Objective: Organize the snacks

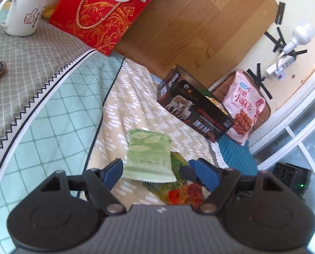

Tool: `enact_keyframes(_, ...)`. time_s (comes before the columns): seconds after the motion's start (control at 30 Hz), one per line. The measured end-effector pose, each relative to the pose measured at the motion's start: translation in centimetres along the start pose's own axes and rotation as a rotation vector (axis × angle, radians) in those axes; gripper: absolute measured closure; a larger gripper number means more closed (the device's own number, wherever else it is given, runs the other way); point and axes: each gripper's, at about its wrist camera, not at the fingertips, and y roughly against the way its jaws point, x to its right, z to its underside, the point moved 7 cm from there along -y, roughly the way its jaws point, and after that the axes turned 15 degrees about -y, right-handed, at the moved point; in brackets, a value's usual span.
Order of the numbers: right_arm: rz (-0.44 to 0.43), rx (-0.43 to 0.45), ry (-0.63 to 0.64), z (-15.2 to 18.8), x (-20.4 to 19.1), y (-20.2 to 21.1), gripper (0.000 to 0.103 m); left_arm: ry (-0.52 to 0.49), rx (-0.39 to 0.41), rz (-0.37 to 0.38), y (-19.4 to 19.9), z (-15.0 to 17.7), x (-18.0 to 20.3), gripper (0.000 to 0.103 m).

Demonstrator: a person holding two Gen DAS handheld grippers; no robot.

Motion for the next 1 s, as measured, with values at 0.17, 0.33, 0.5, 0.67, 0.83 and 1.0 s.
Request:
enact_keyframes(0.17,-0.013,0.013,-0.059,-1.2,0.3,-0.1,0.044,0.031,-0.016,0.020,0.0,0.2,-0.2,0.017)
enact_keyframes(0.33,-0.023,-0.035,-0.036,-0.8,0.3,-1.1,0.065,0.013,-0.055,0.088,-0.2,1.8,1.7,0.018)
enact_keyframes(0.5,-0.094,-0.074,-0.099,0.0,0.2,0.2,0.086,-0.028,-0.063,0.074,-2.0,2.9,3.2,0.018)
enact_keyframes(0.67,-0.162,-0.061,-0.242,0.2,2.0,3.2,0.101,-0.010,-0.092,0.172,-3.9,2.7,5.4,0.023)
enact_keyframes(0.83,-0.169,-0.034,-0.333,0.9,3.9,5.8,0.100,-0.131,-0.116,0.171,-6.2,2.5,8.4,0.016)
enact_keyframes(1.0,-0.232,-0.083,-0.472,1.2,6.1,6.6,0.092,-0.177,-0.105,0.195,-6.6,2.9,9.1,0.014)
